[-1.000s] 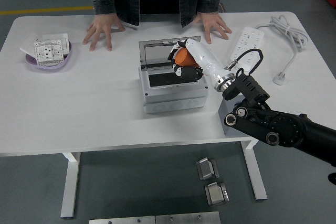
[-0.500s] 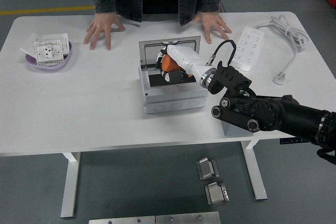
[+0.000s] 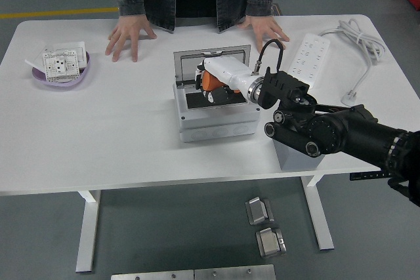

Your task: Pick up the cylinder from the cube,place it in the box,flap close box

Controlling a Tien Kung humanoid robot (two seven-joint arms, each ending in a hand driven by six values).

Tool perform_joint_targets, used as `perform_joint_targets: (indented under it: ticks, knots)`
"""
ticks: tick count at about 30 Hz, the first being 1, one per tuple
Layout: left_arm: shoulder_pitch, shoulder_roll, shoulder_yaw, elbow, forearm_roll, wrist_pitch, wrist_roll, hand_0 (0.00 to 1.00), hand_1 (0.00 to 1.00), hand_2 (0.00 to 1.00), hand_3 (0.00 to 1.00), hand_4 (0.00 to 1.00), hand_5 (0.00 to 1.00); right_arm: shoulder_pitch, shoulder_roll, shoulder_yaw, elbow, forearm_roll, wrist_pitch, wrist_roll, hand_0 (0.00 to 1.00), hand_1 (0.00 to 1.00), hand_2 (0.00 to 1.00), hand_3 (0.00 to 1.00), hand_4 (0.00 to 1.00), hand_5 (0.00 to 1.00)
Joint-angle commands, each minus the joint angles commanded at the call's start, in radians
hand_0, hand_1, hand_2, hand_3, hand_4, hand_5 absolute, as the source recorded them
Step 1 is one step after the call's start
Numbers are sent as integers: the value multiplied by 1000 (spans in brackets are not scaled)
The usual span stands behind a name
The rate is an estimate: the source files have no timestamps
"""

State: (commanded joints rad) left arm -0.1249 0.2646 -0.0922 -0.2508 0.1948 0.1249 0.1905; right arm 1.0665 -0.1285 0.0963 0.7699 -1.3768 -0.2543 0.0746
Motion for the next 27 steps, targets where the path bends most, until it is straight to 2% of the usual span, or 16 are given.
perform_joint_targets:
  ticks: [4,5,10,11,18,22,23,27]
  knots:
    - [-4,-1,4,-1,-1,0,-2,663,654,644,674,635,526,1,3,14,-9,-36,12,3,378,532,608,778,385,166]
    - [-5,-1,4,-1,0,0,-2,663,654,644,675,634,528,1,3,17,-11,-43,15,4,668,672,743,993,694,117]
    - [-8,-1,3,-1,2,-1,-1,663,654,644,675,634,528,3,3,25,-16,-59,17,9,668,672,743,993,694,117]
    - [-8,-1,3,-1,3,-1,-1,662,654,644,674,631,529,3,3,27,-17,-60,17,10,720,679,748,998,757,140]
    - [-6,-3,-1,-1,7,-1,1,662,654,643,673,627,532,-5,-3,21,-13,-52,2,14,735,672,723,998,765,156]
    - [-2,-5,-1,-1,7,-1,2,662,654,643,673,627,532,-18,-17,-9,7,-17,-41,20,735,672,723,998,765,156]
    - [-1,-5,-1,-1,7,-1,1,662,654,643,674,623,531,-22,-22,-18,14,-8,-52,22,735,668,713,998,781,182]
    - [8,-8,6,-1,-4,-1,-2,662,654,643,674,623,531,-51,-72,-63,84,52,-118,26,735,668,713,998,781,182]
